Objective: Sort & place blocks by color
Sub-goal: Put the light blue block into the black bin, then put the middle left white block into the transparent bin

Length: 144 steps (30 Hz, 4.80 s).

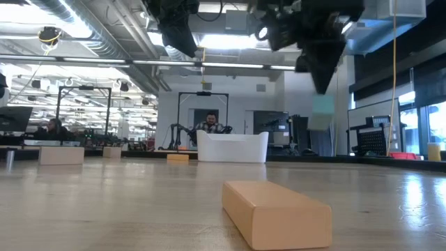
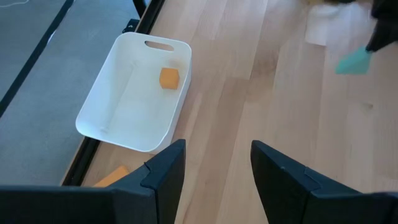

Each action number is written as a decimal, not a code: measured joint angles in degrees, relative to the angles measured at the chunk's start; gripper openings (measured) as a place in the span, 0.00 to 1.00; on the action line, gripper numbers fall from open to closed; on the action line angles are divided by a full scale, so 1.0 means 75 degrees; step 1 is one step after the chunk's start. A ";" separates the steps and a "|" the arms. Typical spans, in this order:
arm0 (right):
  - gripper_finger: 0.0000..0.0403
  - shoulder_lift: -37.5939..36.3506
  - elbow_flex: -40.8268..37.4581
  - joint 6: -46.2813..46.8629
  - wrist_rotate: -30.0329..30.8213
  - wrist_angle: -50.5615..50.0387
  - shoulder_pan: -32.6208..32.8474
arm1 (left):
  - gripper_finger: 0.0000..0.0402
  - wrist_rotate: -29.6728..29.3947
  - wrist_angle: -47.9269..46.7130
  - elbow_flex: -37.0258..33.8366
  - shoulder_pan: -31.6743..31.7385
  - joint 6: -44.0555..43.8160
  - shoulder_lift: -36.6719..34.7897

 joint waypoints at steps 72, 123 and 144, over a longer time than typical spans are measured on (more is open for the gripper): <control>0.00 -0.2864 -0.0714 1.3051 -0.0219 -0.1424 0.6300 | 0.43 0.0003 0.0531 0.0003 -0.0023 -0.0423 0.0000; 0.07 -0.2873 -0.4389 1.4618 0.0067 0.0976 0.6257 | 0.43 0.4055 -0.0540 0.0006 -0.0321 0.2267 0.0094; 0.15 -0.2859 -0.2190 1.3921 0.1725 -0.0107 0.6074 | 0.43 0.4068 -0.1433 0.0000 -0.0320 0.2408 0.0091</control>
